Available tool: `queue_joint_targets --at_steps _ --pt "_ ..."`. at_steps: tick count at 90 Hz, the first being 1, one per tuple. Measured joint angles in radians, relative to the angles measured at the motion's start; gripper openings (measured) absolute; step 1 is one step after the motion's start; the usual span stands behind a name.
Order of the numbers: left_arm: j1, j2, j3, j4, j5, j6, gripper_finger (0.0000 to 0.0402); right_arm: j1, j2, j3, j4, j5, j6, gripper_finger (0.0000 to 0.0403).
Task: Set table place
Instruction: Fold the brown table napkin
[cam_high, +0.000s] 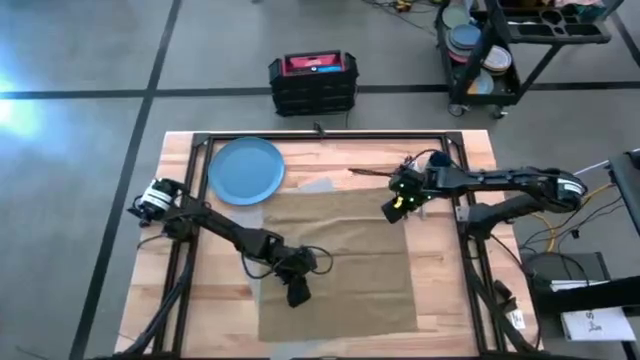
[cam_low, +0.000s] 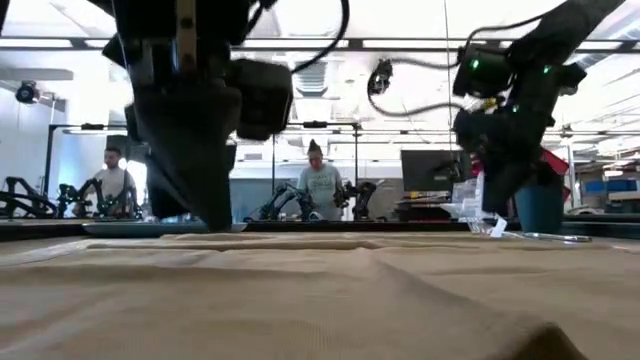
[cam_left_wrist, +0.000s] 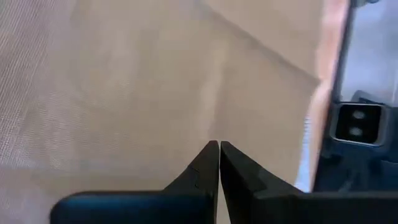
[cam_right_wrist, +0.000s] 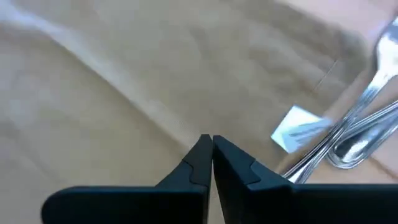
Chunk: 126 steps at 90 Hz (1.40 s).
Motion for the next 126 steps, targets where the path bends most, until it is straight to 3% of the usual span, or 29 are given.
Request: queue_joint_targets --at_steps 25,45,60,75,95,107,126 --pt "0.079 -0.147 0.0 -0.144 -0.151 0.094 0.0 0.0 -0.149 0.001 -0.002 0.014 0.07 0.0" --pt "0.295 -0.246 0.0 -0.348 -0.312 0.235 0.0 0.002 -0.172 0.003 0.003 0.024 0.107 0.0" --pt "0.518 -0.243 0.0 -0.514 -0.314 0.357 0.0 0.004 -0.148 0.001 0.002 0.027 0.137 0.0" --pt "0.693 -0.222 0.0 -0.608 -0.252 0.49 0.0 0.005 -0.099 -0.003 0.001 0.041 0.149 0.0" --pt "0.818 -0.218 0.0 -0.615 -0.249 0.61 0.0 0.011 -0.02 -0.003 0.019 0.051 0.154 0.0" --pt "0.88 -0.189 0.0 -0.604 -0.196 0.662 0.0 0.011 0.019 -0.002 0.054 0.051 0.152 0.0" --pt "0.972 -0.089 0.0 -0.597 -0.262 0.676 0.0 0.011 0.044 -0.001 0.076 0.048 0.153 0.0"
